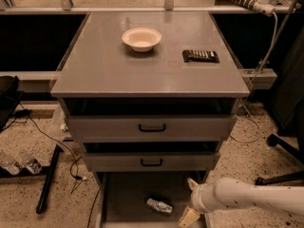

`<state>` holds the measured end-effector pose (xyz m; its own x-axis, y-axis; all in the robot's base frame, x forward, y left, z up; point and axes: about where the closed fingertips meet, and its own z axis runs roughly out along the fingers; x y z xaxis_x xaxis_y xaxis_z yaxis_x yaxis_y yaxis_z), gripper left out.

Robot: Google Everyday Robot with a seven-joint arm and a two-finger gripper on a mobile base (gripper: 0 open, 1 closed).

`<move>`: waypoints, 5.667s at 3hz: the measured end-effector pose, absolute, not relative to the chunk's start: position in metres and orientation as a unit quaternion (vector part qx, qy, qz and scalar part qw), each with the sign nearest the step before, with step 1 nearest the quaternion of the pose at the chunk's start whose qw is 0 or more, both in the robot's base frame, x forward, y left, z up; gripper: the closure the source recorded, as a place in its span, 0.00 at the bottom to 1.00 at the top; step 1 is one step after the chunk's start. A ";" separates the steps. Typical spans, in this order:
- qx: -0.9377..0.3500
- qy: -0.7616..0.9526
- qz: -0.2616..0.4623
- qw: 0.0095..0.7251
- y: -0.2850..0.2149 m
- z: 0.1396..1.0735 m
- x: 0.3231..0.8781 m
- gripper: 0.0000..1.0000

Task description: Pick redbull can from bottom drawer and place on counter

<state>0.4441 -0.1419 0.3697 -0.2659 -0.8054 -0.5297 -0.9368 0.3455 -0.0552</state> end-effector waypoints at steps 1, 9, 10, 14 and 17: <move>-0.577 0.761 0.139 0.262 -0.137 0.323 0.464 0.00; -0.569 0.727 0.218 0.317 -0.098 0.134 0.509 0.00; -0.563 0.734 0.219 0.309 -0.093 0.122 0.509 0.00; -0.560 0.741 0.220 0.299 -0.088 0.112 0.508 0.66; -0.580 0.720 0.213 0.317 -0.098 0.202 0.495 1.00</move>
Offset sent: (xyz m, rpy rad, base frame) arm 0.0698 0.0110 -0.1606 0.1769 -0.1866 0.2143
